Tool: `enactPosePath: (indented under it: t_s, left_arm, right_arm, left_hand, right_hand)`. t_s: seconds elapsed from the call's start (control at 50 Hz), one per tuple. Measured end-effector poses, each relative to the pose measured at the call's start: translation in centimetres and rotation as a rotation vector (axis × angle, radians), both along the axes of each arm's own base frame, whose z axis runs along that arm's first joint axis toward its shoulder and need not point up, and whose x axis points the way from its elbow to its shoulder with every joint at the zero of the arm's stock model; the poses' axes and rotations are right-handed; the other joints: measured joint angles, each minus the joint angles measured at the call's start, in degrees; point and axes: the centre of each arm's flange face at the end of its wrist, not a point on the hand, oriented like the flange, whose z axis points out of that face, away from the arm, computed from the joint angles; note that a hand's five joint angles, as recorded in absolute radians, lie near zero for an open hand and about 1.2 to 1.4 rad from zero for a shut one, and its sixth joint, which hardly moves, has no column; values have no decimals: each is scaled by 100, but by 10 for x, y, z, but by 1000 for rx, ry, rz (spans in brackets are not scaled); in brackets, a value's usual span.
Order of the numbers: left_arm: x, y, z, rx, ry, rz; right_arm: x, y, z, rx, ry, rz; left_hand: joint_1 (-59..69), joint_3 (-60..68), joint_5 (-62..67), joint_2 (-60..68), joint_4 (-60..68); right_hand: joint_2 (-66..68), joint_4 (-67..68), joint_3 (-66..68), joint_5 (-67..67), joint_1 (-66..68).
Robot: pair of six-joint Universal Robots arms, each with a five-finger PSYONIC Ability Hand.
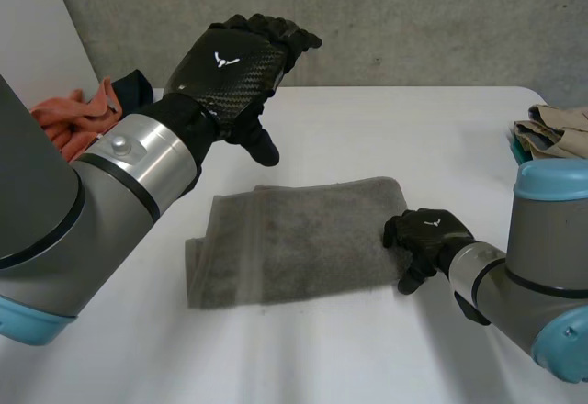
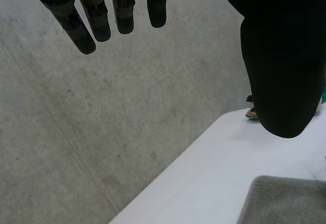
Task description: Fold the laundry.
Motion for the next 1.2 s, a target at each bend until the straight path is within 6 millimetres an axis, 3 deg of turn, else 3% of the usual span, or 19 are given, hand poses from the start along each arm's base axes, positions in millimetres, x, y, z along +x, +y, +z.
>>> enactPosePath:
  t_s: [0.28,0.32,0.38,0.52,0.6,0.74,0.84,0.9,1.0,1.1,1.2]
  left_arm:
    - [-1,-1,1,-16,14,3]
    - [-1,-1,1,-16,13,3]
    - [-1,0,1,-16,13,3]
    - [-1,0,1,-16,13,3]
    - [-1,-1,2,-17,14,4]
    - [-1,-1,3,-22,14,5]
    - [0,-2,4,-25,13,7]
    - [0,-2,5,-26,16,10]
    - [2,-5,7,-23,20,29]
    - [8,-10,9,0,23,81]
    - [17,-15,8,39,23,142]
  right_arm:
    - [0,-2,-9,-131,98,14]
    - [-1,-3,-10,-146,107,10]
    - [-2,-5,-12,-171,120,1]
    - [-8,-4,-11,-188,131,-23]
    - [-23,-7,-4,-202,139,-66]
    - [-75,-28,5,-218,236,-155]
    - [-88,-36,9,-265,326,-131]
    - [-74,-34,17,-333,352,-71]
    - [-25,-11,38,-505,326,83]
    - [36,45,48,-655,201,331]
    - [71,98,30,-670,118,574]
  left_hand:
    - [0,0,0,0,0]
    - [0,0,0,0,0]
    - [0,0,0,0,0]
    - [0,0,0,0,0]
    - [0,0,0,0,0]
    - [0,0,0,0,0]
    - [0,0,0,0,0]
    - [0,0,0,0,0]
    - [0,0,0,0,0]
    - [0,0,0,0,0]
    - [0,0,0,0,0]
  right_hand:
    - [115,130,125,111,132]
    - [655,628,623,600,644]
    - [2879,2748,2768,2666,2510]
    - [3219,3285,3214,3104,2549]
    - [3220,3294,3214,3105,2549]
    - [3220,3297,3214,3179,2549]
    - [3220,3297,3214,3207,2549]
    - [3220,3298,3214,3216,2549]
    - [3219,3298,3214,3239,2549]
    - [3219,3298,3214,3242,2549]
    - [2807,2810,2758,2782,2334]
